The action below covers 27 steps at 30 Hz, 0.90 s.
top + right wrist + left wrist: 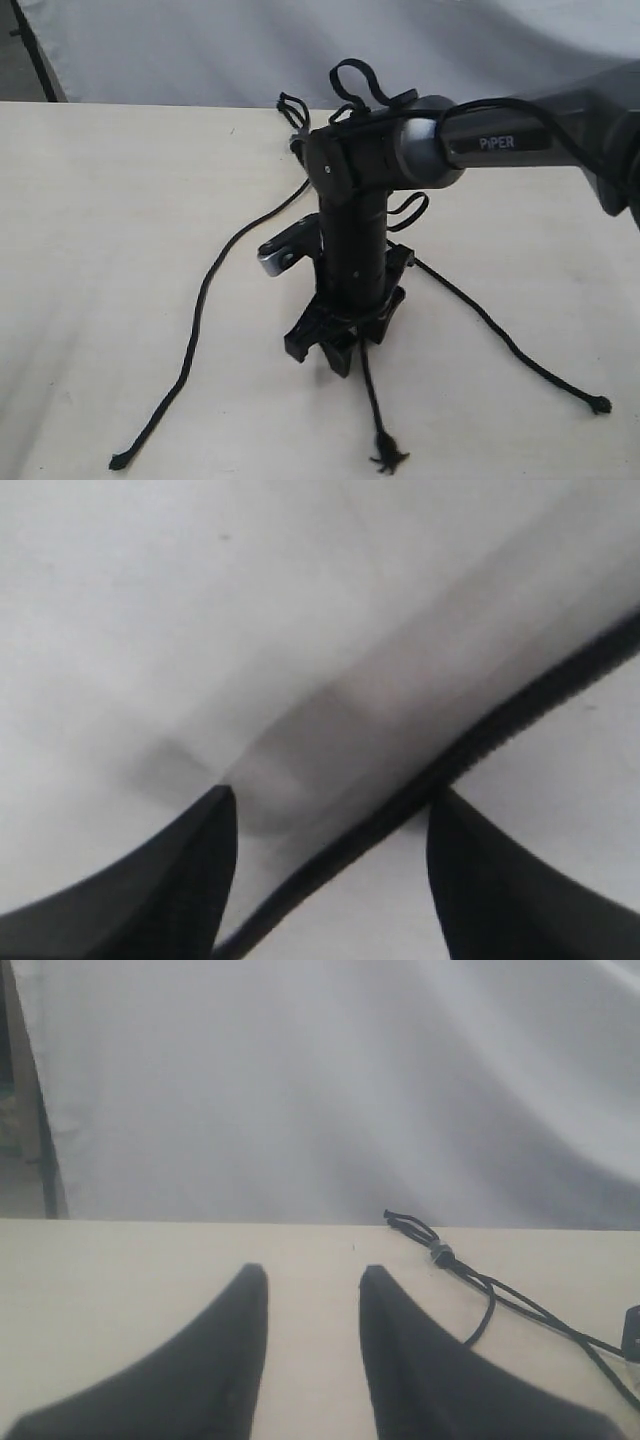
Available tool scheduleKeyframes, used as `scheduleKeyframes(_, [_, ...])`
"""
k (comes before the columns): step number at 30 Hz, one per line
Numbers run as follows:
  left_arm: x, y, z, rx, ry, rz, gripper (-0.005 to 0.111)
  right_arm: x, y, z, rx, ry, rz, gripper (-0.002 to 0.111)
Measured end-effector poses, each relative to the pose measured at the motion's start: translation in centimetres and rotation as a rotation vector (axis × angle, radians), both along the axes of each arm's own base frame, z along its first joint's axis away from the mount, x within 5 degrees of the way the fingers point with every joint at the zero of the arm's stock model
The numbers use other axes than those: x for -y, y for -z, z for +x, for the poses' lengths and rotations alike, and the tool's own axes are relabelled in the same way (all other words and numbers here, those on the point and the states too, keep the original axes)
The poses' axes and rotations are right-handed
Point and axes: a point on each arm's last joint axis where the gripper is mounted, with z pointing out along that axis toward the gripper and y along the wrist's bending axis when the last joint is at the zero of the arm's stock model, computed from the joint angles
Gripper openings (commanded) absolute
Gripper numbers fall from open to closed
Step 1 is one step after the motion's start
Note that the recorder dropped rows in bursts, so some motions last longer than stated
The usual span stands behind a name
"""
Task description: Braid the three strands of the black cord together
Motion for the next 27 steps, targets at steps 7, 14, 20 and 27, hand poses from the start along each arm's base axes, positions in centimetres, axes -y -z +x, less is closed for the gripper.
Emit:
scheduleKeyframes(7, [0.0, 0.0, 0.0, 0.0, 0.0, 0.0, 0.031, -5.0, -0.3, -5.0, -0.112, -0.155, 0.134, 0.054])
scheduleKeyframes(14, [0.0, 0.0, 0.0, 0.0, 0.0, 0.0, 0.031, -7.0, -0.9, -6.7, -0.126, -0.241, 0.127, 0.054])
scheduleKeyframes(20, [0.0, 0.0, 0.0, 0.0, 0.0, 0.0, 0.031, -8.5, -2.9, -5.6, -0.087, -0.249, 0.162, 0.054])
scheduleKeyframes(27, [0.0, 0.0, 0.0, 0.0, 0.0, 0.0, 0.031, -8.4, -4.0, -4.0, 0.055, -0.191, 0.081, 0.054])
